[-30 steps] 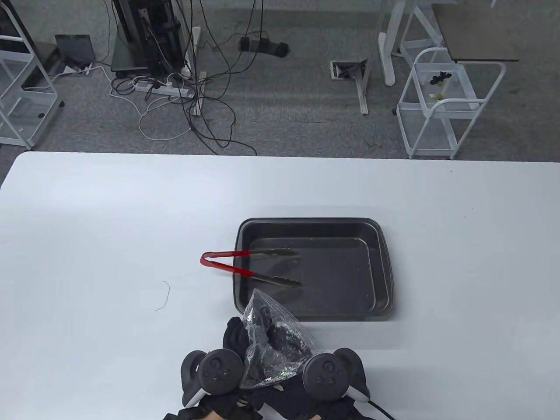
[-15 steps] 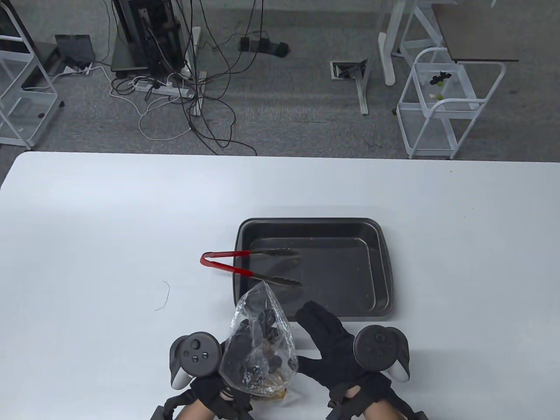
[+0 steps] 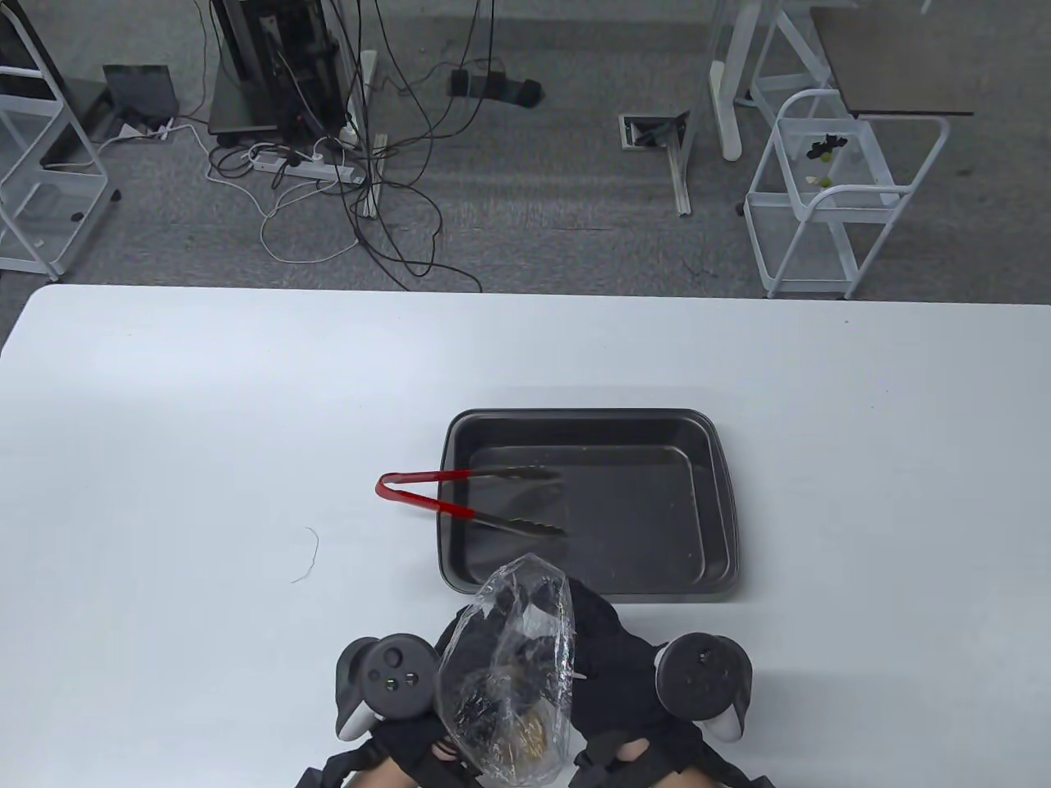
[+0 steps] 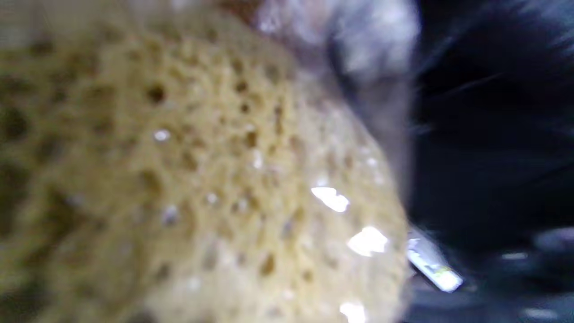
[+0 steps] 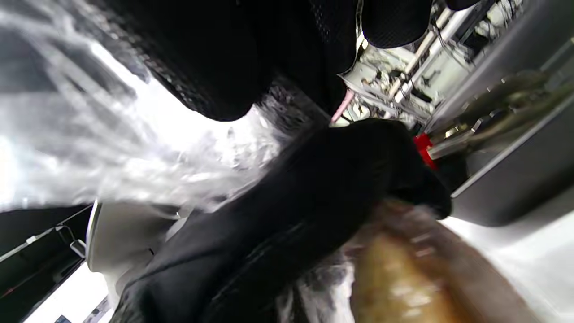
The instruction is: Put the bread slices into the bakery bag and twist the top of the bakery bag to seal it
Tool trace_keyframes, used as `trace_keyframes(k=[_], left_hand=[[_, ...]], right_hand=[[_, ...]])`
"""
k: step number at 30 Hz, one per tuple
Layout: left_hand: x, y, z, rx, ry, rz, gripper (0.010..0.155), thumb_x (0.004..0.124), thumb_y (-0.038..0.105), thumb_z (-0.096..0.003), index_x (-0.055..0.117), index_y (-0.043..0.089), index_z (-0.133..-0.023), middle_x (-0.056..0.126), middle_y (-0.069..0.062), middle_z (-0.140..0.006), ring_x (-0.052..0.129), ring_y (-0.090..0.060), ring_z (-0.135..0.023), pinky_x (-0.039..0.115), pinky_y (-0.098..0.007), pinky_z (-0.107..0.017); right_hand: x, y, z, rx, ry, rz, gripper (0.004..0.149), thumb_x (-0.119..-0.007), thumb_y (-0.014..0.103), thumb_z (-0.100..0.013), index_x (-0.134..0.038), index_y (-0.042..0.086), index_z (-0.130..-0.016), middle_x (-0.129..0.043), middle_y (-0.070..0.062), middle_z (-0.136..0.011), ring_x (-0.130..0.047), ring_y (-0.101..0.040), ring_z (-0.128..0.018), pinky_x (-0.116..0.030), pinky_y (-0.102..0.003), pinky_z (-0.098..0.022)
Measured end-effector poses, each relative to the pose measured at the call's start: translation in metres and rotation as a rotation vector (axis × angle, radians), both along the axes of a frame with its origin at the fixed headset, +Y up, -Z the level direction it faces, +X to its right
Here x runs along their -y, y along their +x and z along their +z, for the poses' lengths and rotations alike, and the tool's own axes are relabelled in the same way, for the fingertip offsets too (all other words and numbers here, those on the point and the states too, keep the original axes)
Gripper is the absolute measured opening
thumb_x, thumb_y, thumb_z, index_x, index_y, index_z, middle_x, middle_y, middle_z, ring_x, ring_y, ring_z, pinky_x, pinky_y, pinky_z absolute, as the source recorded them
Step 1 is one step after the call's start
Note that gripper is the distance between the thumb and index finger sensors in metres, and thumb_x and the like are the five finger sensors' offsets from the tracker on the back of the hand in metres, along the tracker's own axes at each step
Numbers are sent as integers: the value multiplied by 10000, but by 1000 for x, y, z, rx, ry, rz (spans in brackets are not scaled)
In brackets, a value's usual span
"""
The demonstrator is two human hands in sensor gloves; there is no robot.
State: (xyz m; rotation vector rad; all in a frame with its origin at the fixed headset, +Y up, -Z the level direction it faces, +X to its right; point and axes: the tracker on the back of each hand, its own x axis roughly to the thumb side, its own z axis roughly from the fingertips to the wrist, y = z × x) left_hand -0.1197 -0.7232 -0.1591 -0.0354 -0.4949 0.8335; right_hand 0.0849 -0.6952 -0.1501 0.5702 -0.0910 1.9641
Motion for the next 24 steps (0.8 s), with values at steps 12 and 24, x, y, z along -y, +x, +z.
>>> trace_keyframes(k=[12, 24], left_hand=[[-1, 6, 12, -353, 141, -164, 696, 821, 489, -511, 555, 164, -1065, 938, 73, -604, 990, -181, -549, 529, -666, -773], [13, -20, -34, 107, -276, 140, 584, 755, 400, -509, 650, 159, -1031, 957, 70, -553, 999, -181, -520, 610, -638, -770]], right_hand=[[2, -34, 38, 174, 135, 29, 455, -938, 265, -408, -937, -151, -593, -700, -284, -1005, -609, -597, -913, -480, -720, -628], [-17, 12, 8, -171, 138, 119, 631, -846, 332, -482, -715, 2, -1004, -589, -329, -1095, -572, -634, -957, -399, -763, -676]])
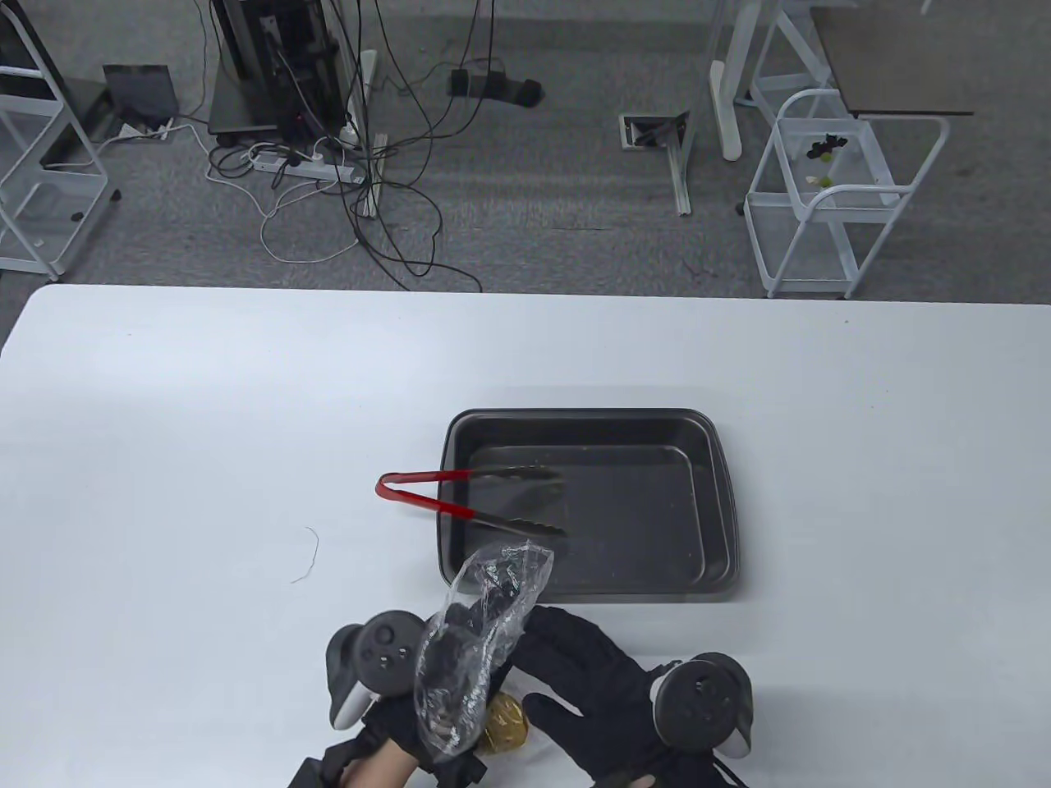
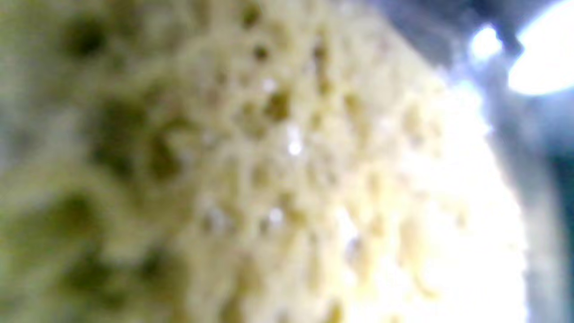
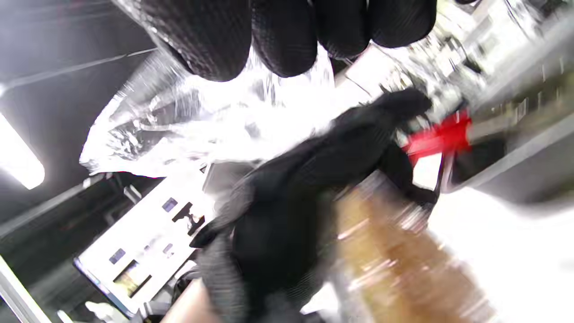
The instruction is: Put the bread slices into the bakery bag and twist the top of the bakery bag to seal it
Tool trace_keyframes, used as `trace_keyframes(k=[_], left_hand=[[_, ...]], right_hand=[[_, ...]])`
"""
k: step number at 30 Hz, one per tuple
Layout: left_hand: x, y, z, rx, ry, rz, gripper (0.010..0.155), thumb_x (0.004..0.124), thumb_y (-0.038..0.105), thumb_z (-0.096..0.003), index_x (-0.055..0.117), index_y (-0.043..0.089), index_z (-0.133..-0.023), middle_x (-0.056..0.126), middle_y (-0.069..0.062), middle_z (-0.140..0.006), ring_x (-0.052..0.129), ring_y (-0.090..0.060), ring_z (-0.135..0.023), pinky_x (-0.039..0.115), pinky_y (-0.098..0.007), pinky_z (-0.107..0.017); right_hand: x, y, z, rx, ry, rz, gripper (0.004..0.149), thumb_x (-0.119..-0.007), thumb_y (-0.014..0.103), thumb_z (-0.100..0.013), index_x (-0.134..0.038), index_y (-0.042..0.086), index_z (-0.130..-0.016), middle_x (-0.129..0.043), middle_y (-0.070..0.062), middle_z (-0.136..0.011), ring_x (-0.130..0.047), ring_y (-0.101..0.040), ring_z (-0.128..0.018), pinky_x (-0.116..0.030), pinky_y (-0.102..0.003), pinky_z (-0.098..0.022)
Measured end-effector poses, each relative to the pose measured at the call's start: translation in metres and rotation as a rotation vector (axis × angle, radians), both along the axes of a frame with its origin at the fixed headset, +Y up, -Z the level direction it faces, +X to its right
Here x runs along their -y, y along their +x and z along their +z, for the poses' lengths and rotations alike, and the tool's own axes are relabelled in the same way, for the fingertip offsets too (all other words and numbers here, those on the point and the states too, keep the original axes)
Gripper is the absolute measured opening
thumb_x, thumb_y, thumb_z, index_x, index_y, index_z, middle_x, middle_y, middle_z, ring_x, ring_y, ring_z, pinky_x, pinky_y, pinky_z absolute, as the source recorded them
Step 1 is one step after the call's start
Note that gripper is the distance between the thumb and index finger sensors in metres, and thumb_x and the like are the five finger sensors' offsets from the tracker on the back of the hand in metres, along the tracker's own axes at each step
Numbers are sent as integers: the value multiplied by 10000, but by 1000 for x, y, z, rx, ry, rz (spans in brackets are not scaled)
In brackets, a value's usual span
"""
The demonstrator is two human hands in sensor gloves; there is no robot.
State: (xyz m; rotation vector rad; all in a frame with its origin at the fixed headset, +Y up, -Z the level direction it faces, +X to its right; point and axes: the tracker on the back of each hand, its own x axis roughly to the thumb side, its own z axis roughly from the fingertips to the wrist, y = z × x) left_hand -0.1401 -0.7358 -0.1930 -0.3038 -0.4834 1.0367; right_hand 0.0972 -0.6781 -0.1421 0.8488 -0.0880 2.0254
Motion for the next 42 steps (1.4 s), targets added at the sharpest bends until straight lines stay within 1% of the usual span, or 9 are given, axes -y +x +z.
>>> trace_keyframes(k=[4, 12, 14, 21, 24, 28, 34, 39, 42], left_hand=[[18, 4, -18, 408, -384, 277, 592, 755, 404, -528, 629, 143, -1044, 955, 64, -574, 999, -187, -534, 603, -637, -777], [7, 38, -15, 720, -529, 210, 585, 789, 426, -483, 733, 149, -995, 1003, 88, -513, 1055, -162, -472, 673, -624, -741], [4, 50, -9, 781, -533, 182, 585, 807, 433, -463, 779, 148, -973, 1026, 90, -489, 1077, -161, -447, 701, -619, -725], [9, 93, 23, 987, -587, 136, 616, 855, 489, -419, 854, 144, -930, 1078, 75, -448, 1121, -176, -405, 753, -612, -686], [15, 96, 22, 982, -613, 148, 649, 853, 542, -415, 856, 148, -930, 1080, 78, -451, 1122, -175, -406, 749, -610, -689], [15, 89, 12, 910, -611, 62, 695, 859, 578, -414, 824, 132, -947, 1069, 72, -482, 1110, -182, -430, 714, -616, -700], [-18, 50, -14, 488, -439, -237, 704, 881, 541, -491, 628, 173, -1036, 943, 34, -688, 973, -229, -639, 533, -617, -784], [-51, 39, 9, 8, 163, -492, 681, 962, 500, -444, 691, 211, -997, 966, 27, -732, 985, -244, -696, 520, -627, -798], [-56, 45, 38, -222, 592, -645, 674, 979, 502, -415, 708, 249, -978, 981, 53, -741, 1010, -219, -701, 537, -620, -812]], right_hand=[[-17, -1, 14, 78, 468, 380, 717, -882, 326, -452, -570, 189, -1083, -523, -255, -1149, -523, -602, -1009, -378, -756, -705], [-11, -27, 40, 248, 1310, 919, 915, -897, 403, -378, -322, 287, -1081, -273, -197, -1175, -343, -552, -1061, -348, -715, -731], [-9, -30, 37, 229, 1355, 978, 947, -891, 421, -381, -272, 273, -1081, -214, -215, -1165, -295, -559, -1056, -322, -717, -725], [-7, -42, 41, 83, 1468, 789, 897, -875, 421, -396, -288, 255, -1054, -275, -174, -1145, -317, -539, -1037, -291, -714, -708], [-8, -45, 43, 70, 1487, 774, 753, -873, 390, -394, -494, 206, -1019, -399, -153, -1133, -387, -517, -1033, -310, -708, -708], [-14, -50, 42, 25, 1473, 803, 473, -853, 318, -411, -797, 149, -849, -641, -108, -1076, -525, -481, -1019, -336, -710, -718], [-13, -46, 24, 179, 1331, 959, 426, -878, 336, -385, -919, 99, -736, -774, -146, -1004, -688, -461, -942, -429, -699, -734], [-8, -43, 9, 276, 945, 920, 435, -878, 337, -368, -973, 53, -683, -930, -146, -886, -846, -451, -811, -505, -704, -712], [-13, -41, -4, 286, 563, 868, 432, -877, 325, -371, -981, 31, -671, -944, -163, -866, -856, -461, -787, -500, -711, -706]])
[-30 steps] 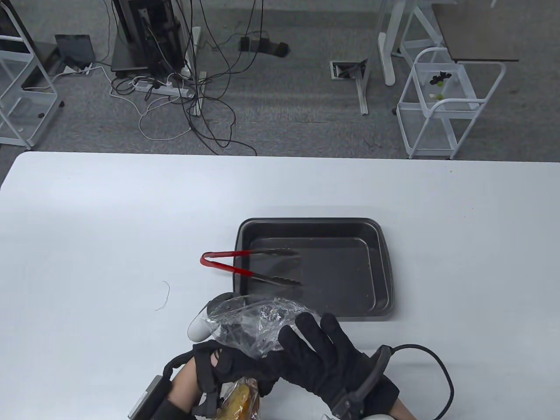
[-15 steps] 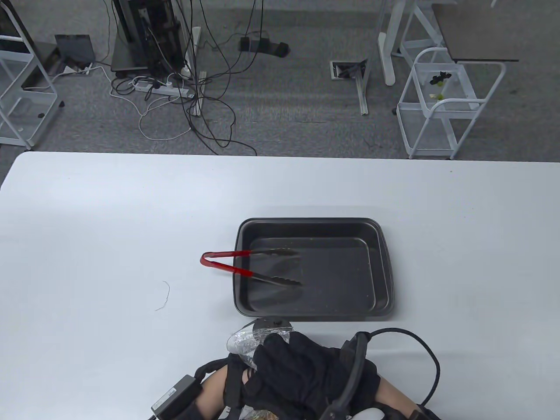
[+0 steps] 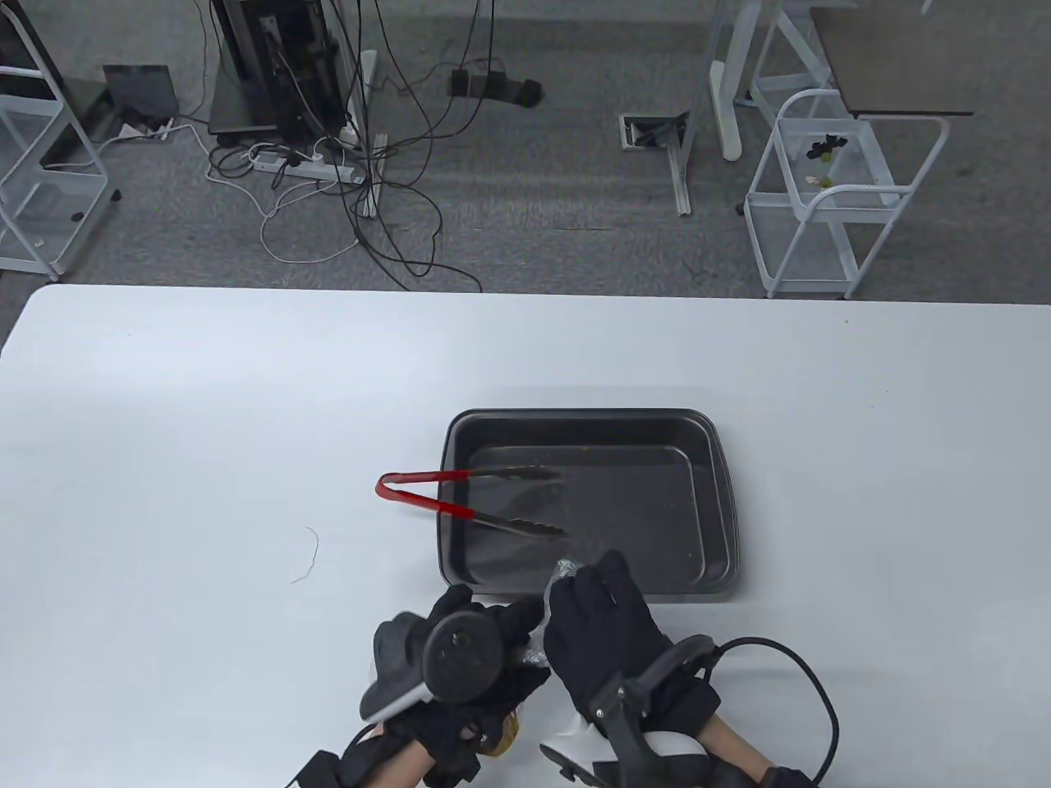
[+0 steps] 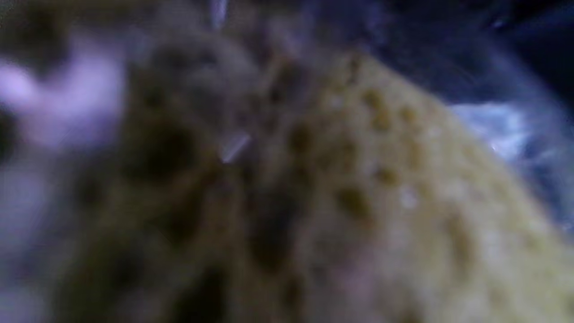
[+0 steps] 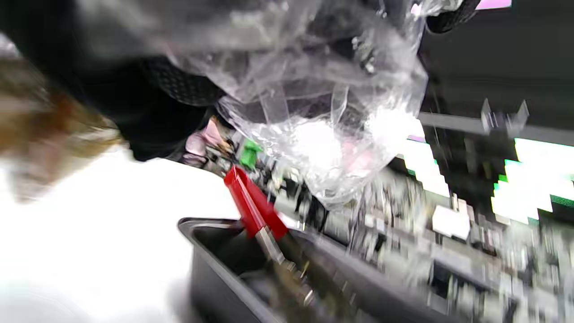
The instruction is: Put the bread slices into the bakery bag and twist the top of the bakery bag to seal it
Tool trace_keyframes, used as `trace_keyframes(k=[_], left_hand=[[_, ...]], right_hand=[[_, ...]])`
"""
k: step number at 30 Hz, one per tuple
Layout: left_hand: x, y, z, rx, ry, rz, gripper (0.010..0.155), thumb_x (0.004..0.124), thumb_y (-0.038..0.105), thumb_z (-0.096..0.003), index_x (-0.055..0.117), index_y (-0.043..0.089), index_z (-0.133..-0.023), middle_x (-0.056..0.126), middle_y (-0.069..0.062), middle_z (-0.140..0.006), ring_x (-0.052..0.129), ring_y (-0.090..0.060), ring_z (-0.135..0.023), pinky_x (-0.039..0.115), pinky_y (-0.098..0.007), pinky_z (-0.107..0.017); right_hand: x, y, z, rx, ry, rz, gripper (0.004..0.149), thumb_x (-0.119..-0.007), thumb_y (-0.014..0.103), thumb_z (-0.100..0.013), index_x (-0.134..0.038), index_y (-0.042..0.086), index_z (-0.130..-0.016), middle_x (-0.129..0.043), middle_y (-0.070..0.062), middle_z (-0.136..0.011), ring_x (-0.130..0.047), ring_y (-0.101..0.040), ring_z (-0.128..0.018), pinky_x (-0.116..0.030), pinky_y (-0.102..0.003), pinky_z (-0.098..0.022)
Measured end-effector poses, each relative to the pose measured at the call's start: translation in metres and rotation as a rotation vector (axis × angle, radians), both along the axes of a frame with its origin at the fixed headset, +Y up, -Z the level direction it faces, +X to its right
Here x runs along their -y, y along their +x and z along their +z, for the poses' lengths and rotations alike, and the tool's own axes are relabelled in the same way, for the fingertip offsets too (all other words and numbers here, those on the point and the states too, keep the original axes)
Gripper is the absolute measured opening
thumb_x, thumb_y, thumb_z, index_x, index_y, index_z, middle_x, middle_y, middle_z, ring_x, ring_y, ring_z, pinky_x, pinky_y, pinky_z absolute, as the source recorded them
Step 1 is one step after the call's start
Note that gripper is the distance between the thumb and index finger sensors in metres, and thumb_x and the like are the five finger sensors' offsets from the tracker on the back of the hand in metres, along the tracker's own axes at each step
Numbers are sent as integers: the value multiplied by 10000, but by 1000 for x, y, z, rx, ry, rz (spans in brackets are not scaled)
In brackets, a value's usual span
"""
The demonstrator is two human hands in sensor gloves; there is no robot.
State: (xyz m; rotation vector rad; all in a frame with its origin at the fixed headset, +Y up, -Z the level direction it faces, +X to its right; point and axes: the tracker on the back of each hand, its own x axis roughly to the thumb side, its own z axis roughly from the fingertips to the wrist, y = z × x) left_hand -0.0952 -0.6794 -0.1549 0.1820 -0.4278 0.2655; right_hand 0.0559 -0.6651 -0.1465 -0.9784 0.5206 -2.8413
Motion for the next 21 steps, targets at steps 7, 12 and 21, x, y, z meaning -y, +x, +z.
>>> trace_keyframes(k=[7, 12, 21], left_hand=[[10, 12, 49, -3, 664, -326, 642, 939, 500, -409, 659, 343, -965, 924, 71, -816, 969, -208, -779, 485, -603, -842], [10, 15, 63, 35, 829, -394, 500, 816, 443, -447, 666, 400, -923, 810, 48, -910, 826, -243, -904, 358, -626, -846], [8, 12, 73, 39, 940, -312, 468, 801, 449, -458, 633, 410, -893, 730, 57, -951, 732, -235, -953, 292, -614, -830]], right_hand=[[9, 21, -29, 31, -830, -432, 429, -884, 297, -368, -994, -27, -626, -969, -209, -804, -876, -489, -712, -532, -713, -661], [62, 29, -38, -287, -1716, -899, 440, -853, 271, -418, -957, -95, -640, -939, -272, -794, -841, -531, -686, -488, -730, -650], [111, -15, 2, -891, -2189, -1177, 466, -754, 345, -432, -937, -67, -547, -1013, -230, -643, -944, -481, -552, -583, -721, -629]])
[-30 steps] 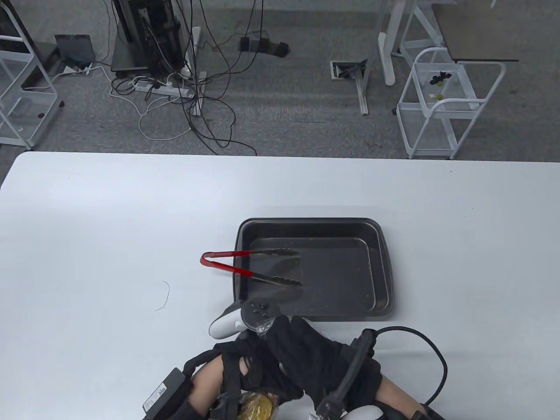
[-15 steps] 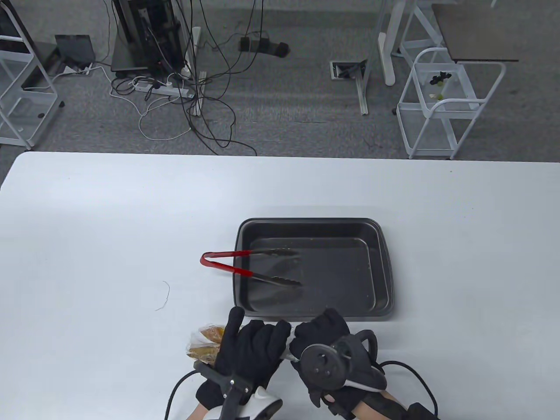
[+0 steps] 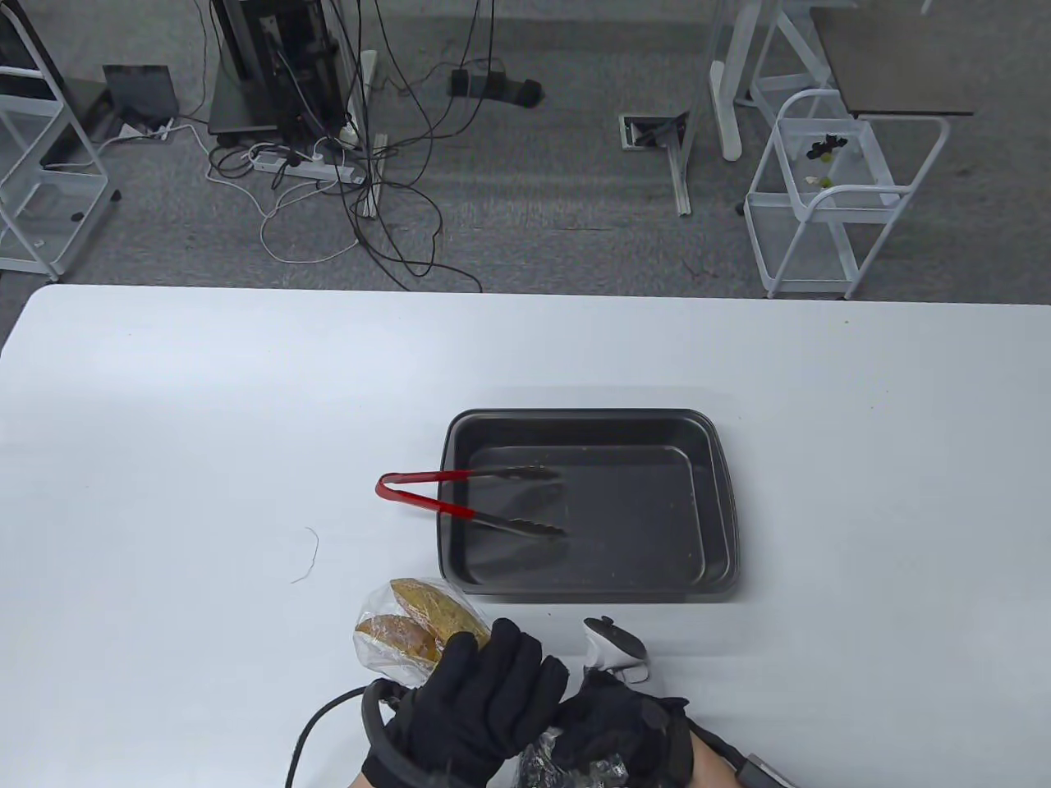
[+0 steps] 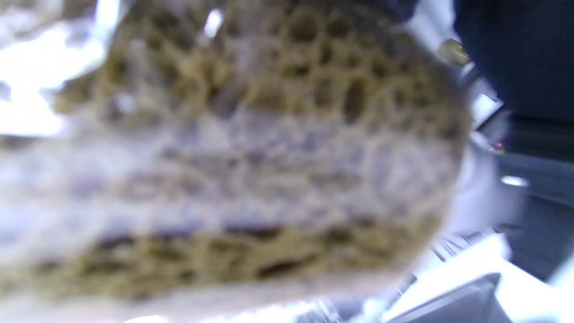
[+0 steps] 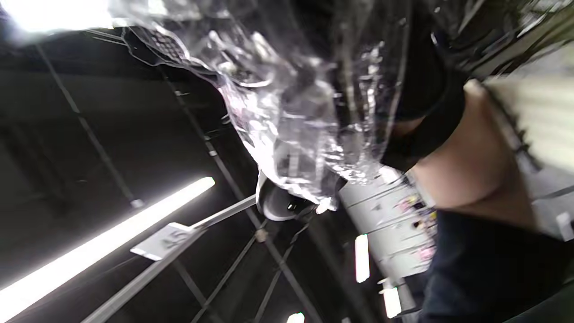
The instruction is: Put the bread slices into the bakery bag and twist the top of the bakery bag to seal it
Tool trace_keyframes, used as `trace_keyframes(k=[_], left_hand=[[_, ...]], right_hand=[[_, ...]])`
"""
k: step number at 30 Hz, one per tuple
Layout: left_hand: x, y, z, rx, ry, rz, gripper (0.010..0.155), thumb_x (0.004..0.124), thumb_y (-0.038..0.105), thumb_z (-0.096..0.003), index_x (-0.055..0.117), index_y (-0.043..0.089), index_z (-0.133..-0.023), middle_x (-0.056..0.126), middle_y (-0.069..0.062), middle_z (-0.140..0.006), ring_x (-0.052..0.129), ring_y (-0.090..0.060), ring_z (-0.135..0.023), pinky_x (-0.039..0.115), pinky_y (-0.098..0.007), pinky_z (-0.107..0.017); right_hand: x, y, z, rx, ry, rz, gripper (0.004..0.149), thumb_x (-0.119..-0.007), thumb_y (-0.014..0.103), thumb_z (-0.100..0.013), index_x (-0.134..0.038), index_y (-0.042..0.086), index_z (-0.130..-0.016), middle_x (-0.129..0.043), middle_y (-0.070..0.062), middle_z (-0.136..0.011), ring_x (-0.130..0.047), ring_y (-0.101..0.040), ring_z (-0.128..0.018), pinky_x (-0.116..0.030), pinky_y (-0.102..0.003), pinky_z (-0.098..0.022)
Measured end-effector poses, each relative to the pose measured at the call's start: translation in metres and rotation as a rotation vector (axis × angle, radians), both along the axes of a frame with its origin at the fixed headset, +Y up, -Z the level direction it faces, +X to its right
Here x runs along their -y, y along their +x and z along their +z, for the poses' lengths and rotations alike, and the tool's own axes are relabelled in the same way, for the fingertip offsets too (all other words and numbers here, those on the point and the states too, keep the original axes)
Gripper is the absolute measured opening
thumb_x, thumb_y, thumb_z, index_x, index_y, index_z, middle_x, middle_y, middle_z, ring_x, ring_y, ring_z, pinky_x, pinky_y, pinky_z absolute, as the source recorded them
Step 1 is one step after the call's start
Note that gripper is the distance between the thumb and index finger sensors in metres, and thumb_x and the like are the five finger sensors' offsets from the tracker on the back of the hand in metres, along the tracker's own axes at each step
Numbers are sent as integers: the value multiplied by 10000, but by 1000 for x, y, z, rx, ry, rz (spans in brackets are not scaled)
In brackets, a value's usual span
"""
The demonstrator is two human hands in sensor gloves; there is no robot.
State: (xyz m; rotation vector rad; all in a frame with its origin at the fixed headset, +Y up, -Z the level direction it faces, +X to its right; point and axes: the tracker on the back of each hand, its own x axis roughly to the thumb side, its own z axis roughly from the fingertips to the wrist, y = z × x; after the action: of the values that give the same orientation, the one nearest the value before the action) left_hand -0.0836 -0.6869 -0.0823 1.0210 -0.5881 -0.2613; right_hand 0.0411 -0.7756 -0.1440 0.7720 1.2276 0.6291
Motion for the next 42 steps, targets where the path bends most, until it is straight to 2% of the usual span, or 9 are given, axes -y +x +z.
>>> trace_keyframes(k=[5, 9, 14, 18, 21, 24, 30, 37, 42], left_hand=[[-8, -7, 6, -18, 19, 117, 500, 839, 508, -439, 633, 407, -883, 594, 28, -1042, 610, -272, -1018, 246, -608, -818], [-8, -6, 0, -24, -102, 119, 458, 728, 512, -458, 673, 364, -888, 754, 28, -961, 756, -294, -949, 346, -622, -835], [-4, -34, -39, -64, -508, 226, 441, 702, 491, -477, 788, 308, -869, 922, 2, -842, 943, -289, -811, 498, -651, -831], [5, -77, -77, 134, -978, 590, 448, 709, 492, -489, 801, 285, -876, 941, -9, -821, 962, -285, -782, 519, -659, -816], [29, -92, -104, 518, -1441, 867, 463, 716, 484, -509, 797, 247, -898, 938, -40, -821, 952, -313, -774, 498, -680, -802], [60, -85, -120, 955, -1871, 998, 475, 708, 470, -550, 762, 201, -939, 903, -82, -847, 904, -353, -794, 433, -695, -807], [83, -52, -119, 1112, -2179, 814, 495, 716, 492, -537, 818, 182, -910, 982, -66, -769, 991, -332, -709, 523, -683, -783], [79, -19, -103, 1173, -2258, 615, 493, 741, 501, -498, 895, 193, -851, 1056, -38, -679, 1067, -297, -622, 611, -663, -750], [79, -9, -97, 1168, -2301, 575, 512, 754, 505, -487, 927, 177, -840, 1083, -45, -642, 1084, -301, -586, 625, -663, -736]], right_hand=[[-7, -15, 26, -43, -83, -123, 472, -722, 373, -453, -914, -49, -541, -1009, -204, -619, -954, -464, -523, -602, -710, -624], [-11, -5, 20, 43, -9, -61, 484, -718, 393, -478, -896, -44, -591, -980, -210, -668, -927, -465, -572, -576, -704, -646], [-19, 39, -6, 386, 158, 204, 879, -661, 599, -498, -485, -59, -1055, -489, -336, -1090, -634, -593, -884, -398, -749, -678], [-30, 80, -23, 653, 333, 317, 856, -661, 566, -528, -394, 6, -1118, -458, -347, -1107, -563, -626, -921, -363, -760, -676], [-50, 91, -22, 782, 720, 462, 783, -726, 496, -519, -498, 42, -1114, -500, -359, -1097, -556, -656, -911, -354, -777, -666], [-85, 76, -2, 805, 1530, 609, 722, -772, 454, -485, -525, 198, -1114, -490, -304, -1129, -551, -628, -951, -372, -770, -677], [-104, 38, 21, 883, 2529, 765, 809, -778, 396, -446, -240, 391, -1050, -415, -213, -1154, -576, -540, -998, -428, -718, -714], [-96, 11, 17, 806, 2732, 664, 853, -794, 323, -447, -155, 402, -1007, -509, -172, -1113, -659, -486, -963, -472, -685, -717], [-99, -1, 19, 920, 2670, 418, 680, -830, 353, -422, -482, 328, -1005, -780, -161, -941, -835, -449, -817, -550, -661, -689]])
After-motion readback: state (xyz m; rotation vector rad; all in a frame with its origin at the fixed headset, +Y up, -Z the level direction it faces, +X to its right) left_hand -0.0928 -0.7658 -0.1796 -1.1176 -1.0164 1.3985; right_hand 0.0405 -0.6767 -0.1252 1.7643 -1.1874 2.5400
